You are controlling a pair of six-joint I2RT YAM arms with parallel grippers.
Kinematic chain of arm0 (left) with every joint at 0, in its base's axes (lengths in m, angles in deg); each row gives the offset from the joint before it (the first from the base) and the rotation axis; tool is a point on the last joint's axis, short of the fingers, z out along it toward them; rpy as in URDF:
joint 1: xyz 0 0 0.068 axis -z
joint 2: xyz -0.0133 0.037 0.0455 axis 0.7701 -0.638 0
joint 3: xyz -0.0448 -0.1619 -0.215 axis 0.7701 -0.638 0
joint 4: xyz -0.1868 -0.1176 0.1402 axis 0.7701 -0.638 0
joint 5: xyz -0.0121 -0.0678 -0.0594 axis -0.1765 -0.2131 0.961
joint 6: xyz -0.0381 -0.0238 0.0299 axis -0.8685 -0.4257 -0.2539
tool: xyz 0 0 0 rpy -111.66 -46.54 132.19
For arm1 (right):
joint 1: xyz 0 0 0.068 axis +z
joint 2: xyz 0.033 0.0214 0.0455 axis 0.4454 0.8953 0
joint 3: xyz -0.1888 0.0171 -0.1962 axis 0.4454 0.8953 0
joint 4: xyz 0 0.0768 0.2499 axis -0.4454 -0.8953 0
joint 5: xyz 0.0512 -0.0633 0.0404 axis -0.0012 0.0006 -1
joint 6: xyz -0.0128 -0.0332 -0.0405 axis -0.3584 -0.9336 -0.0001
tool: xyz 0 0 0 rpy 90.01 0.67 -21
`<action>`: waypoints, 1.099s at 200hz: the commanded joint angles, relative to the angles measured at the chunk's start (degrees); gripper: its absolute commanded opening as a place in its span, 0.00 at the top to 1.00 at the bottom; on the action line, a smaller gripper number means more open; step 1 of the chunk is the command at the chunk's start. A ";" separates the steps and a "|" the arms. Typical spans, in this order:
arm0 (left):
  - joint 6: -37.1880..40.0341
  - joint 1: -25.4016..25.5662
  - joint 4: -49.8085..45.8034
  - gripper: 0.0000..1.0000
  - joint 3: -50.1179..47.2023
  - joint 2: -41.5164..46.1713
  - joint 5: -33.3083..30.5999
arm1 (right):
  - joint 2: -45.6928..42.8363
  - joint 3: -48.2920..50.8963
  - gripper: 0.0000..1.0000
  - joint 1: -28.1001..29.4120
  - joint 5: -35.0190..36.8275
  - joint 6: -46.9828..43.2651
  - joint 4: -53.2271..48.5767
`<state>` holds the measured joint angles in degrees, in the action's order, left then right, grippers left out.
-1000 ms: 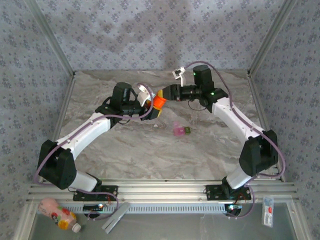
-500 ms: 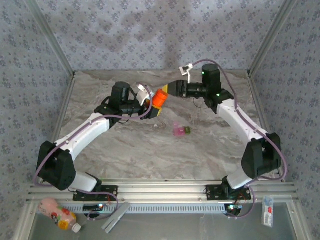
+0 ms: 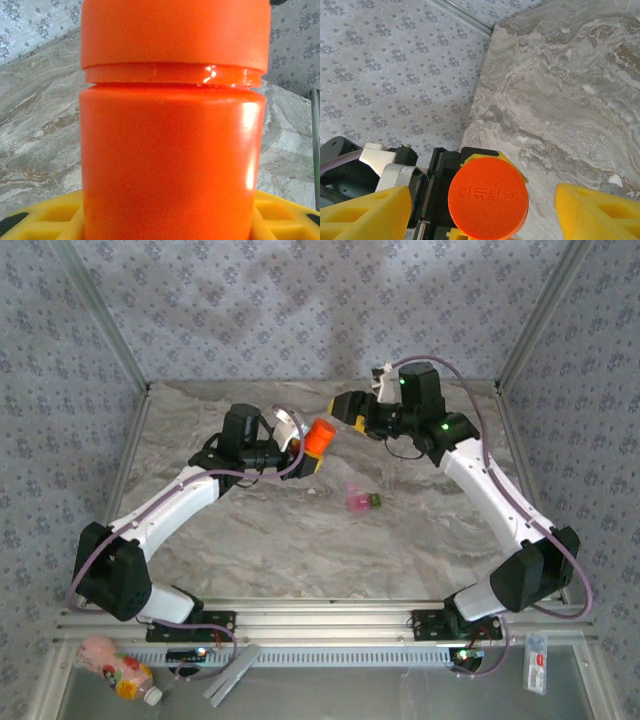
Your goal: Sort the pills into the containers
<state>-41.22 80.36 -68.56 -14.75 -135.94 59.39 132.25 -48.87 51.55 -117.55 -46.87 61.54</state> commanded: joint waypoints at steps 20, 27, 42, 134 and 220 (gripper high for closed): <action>1.15 -0.01 0.25 1.00 2.08 0.06 0.97 | 2.76 -2.72 0.24 2.01 1.36 0.93 -2.29; 1.18 -0.01 0.23 1.00 2.16 0.11 0.93 | 3.09 -2.94 0.24 2.42 1.22 0.88 -2.18; 1.13 -0.03 0.23 1.00 2.34 -0.13 1.05 | 3.75 -3.37 0.25 3.36 1.14 0.79 -2.09; 0.88 0.01 0.27 1.00 2.60 0.04 1.01 | 3.83 -1.01 0.49 4.17 -0.56 0.57 -0.99; 0.62 0.05 0.33 1.00 2.44 0.18 1.82 | 3.95 7.44 0.52 -1.30 -21.63 -23.64 17.15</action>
<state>-40.83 80.36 -69.95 -14.35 -136.07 59.02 136.18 -42.71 51.55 -131.36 -62.08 72.95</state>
